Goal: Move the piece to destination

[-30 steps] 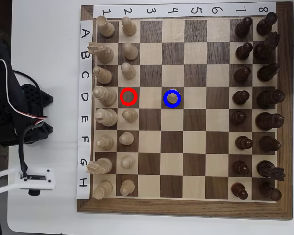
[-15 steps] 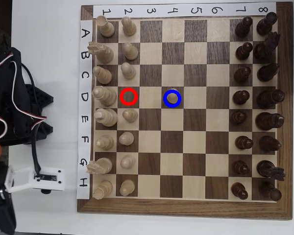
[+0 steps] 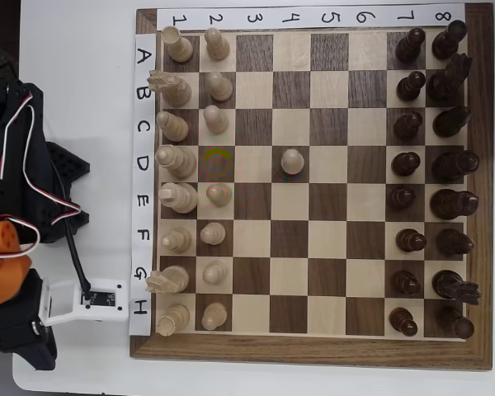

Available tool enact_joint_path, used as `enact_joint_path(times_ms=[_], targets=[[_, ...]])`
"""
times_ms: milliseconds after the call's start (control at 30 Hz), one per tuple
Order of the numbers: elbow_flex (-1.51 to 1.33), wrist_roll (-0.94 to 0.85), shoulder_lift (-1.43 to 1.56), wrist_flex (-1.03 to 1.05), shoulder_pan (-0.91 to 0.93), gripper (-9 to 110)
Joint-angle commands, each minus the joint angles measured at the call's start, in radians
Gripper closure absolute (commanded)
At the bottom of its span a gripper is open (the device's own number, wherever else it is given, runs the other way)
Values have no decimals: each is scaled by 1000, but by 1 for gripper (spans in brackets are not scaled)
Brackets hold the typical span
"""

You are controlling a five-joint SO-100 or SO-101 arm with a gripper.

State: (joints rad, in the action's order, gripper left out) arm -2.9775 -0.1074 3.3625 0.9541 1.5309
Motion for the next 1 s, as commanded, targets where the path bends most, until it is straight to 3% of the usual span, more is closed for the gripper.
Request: enact_joint_path(times_ms=[0,967], targets=[[-31,15,61,-46,15,98],[-215,26,61,-103,98,101]])
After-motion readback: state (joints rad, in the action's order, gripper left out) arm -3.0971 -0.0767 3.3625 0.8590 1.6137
